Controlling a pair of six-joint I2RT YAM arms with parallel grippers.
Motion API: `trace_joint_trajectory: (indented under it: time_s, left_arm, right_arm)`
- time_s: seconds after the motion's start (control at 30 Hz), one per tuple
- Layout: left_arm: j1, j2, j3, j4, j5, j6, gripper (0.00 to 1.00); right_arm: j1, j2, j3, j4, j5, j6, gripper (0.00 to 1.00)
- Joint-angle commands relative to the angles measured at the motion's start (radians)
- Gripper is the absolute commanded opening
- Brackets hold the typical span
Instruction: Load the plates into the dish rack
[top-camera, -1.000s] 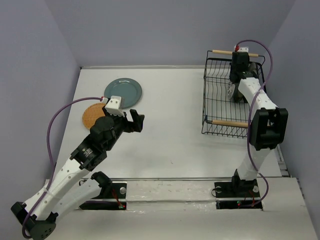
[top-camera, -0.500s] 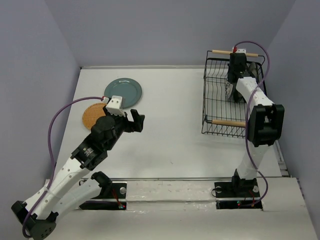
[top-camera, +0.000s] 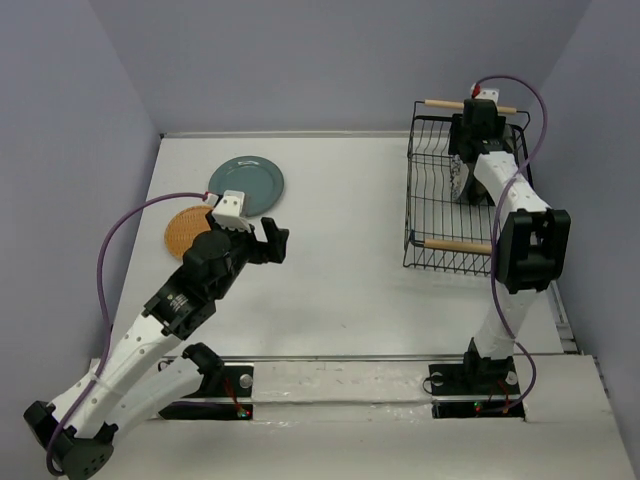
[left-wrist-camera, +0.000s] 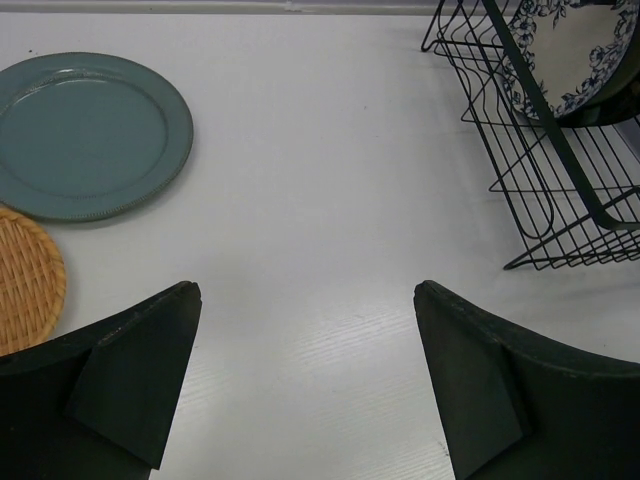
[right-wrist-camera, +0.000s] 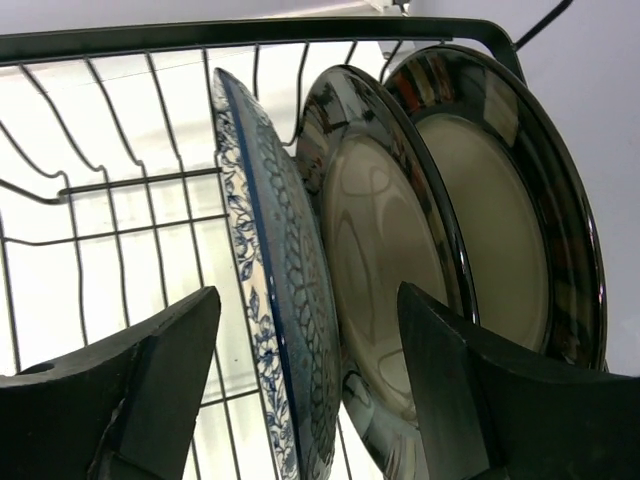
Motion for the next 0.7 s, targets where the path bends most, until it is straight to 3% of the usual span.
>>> trace_joint_trajectory:
  time_s: [0.0, 0.17, 0.33, 0.5, 0.67]
  left_arm:
    - [0.012, 0.003, -0.004, 0.047, -0.01, 0.008, 0.99]
    - [0.021, 0.011, -0.005, 0.05, -0.002, 0.007, 0.99]
    - [0.043, 0.015, -0.01, 0.067, 0.002, -0.005, 0.99]
    - [0.104, 0.06, 0.005, 0.057, -0.007, -0.044, 0.99]
    - [0.224, 0.064, 0.007, 0.047, -0.014, -0.12, 0.98]
  right_arm:
    - [-0.01, -0.093, 0.042, 0.04, -0.035, 0.015, 0.79]
    - [-0.01, -0.165, 0.028, 0.022, -0.147, 0.086, 0.81]
    - [0.071, -0.248, -0.001, 0.007, -0.248, 0.146, 0.82]
    - [0.232, -0.293, -0.004, 0.011, -0.37, 0.212, 0.72]
    - [0.437, -0.229, 0.04, 0.077, -0.534, 0.35, 0.58]
